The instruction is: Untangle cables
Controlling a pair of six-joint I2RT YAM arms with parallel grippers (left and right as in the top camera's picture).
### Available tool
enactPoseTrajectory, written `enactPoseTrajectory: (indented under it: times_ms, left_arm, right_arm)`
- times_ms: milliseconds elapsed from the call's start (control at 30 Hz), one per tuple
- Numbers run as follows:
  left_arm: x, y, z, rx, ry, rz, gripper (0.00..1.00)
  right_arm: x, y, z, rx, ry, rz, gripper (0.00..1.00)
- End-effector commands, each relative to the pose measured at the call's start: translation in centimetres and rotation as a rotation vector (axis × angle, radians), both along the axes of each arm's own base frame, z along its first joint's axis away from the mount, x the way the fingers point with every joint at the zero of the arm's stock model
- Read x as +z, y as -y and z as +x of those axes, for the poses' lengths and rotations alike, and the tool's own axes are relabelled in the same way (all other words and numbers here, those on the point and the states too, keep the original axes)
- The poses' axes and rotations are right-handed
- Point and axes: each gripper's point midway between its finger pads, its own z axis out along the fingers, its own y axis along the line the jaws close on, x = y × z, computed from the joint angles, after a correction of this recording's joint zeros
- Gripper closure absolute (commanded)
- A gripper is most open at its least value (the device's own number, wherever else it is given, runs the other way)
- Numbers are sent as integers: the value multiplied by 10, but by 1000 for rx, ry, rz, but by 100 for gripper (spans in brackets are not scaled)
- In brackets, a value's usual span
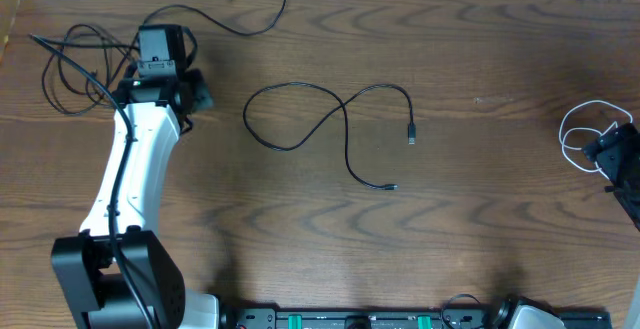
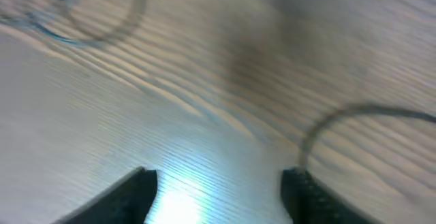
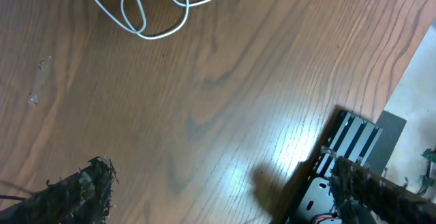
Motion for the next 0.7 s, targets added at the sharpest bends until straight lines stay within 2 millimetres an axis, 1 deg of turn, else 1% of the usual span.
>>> enactPoseTrajectory:
  times_ms: [0, 67, 167, 300, 400, 467, 533, 667]
  left_arm:
    - [-17, 40, -3, -110, -34, -194, 13]
    - [-16, 48, -3, -133, -30, -236, 5]
    - [-16, 55, -5, -135, -34, -279, 4]
    - [-17, 55, -5, -93, -37, -301, 4]
    - [-23, 52, -5, -78, -51, -283, 4]
    - [-30, 51, -5, -73, -71, -279, 4]
    - [-42, 51, -5, -69, -102, -282, 4]
    - [-74, 49, -3, -56, -169, -281, 5]
  right_arm:
    - [1, 2, -2, -21, 3, -7, 1]
    - [1, 2, -2, -22, 3, -7, 1]
    - [1, 2, -2, -22, 3, -6, 1]
    - [1, 2, -2, -22, 3, -6, 1]
    - [1, 2, -2, -22, 3, -6, 1]
    - [1, 2, -2, -22, 3, -6, 1]
    - [1, 2, -2, -22, 3, -6, 1]
    - [1, 2, -2, -22, 3, -6, 1]
